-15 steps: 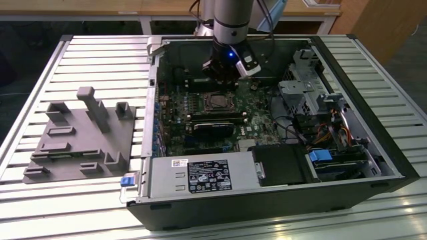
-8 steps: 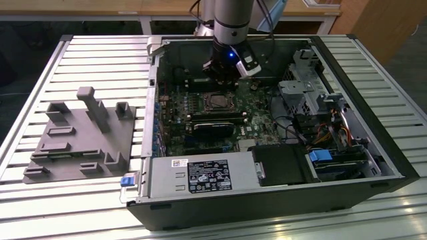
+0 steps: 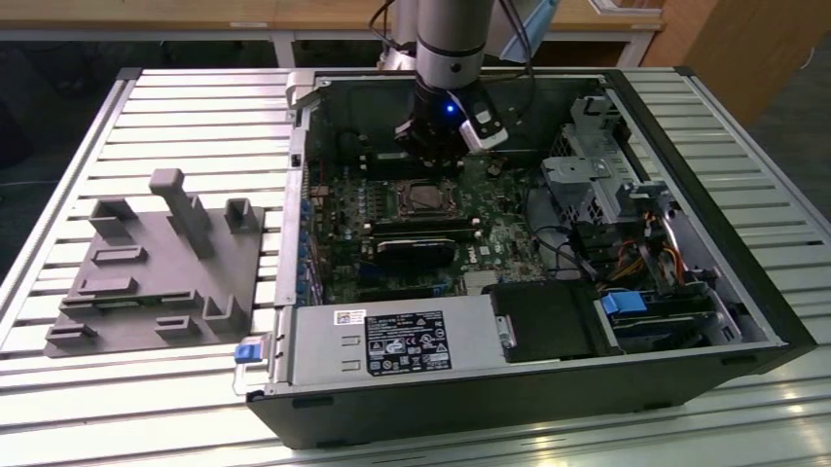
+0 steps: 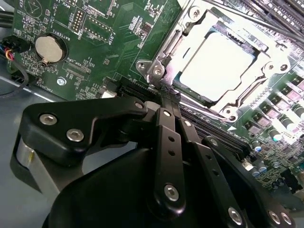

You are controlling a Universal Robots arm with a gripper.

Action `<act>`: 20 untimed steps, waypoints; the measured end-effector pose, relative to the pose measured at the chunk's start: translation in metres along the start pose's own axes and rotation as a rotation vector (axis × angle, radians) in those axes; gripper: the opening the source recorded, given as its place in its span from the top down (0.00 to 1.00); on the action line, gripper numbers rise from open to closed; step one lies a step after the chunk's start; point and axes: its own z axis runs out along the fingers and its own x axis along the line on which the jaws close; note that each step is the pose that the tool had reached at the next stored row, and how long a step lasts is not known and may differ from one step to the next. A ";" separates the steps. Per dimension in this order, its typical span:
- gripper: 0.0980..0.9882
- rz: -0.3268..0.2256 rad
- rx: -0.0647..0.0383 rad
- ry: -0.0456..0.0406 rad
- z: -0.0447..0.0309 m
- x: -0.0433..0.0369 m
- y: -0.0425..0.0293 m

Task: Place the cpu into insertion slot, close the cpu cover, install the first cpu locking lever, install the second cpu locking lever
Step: 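Install the first cpu locking lever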

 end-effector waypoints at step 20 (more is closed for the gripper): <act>0.99 0.000 0.021 -0.0003 0.0004 -0.0004 0.0001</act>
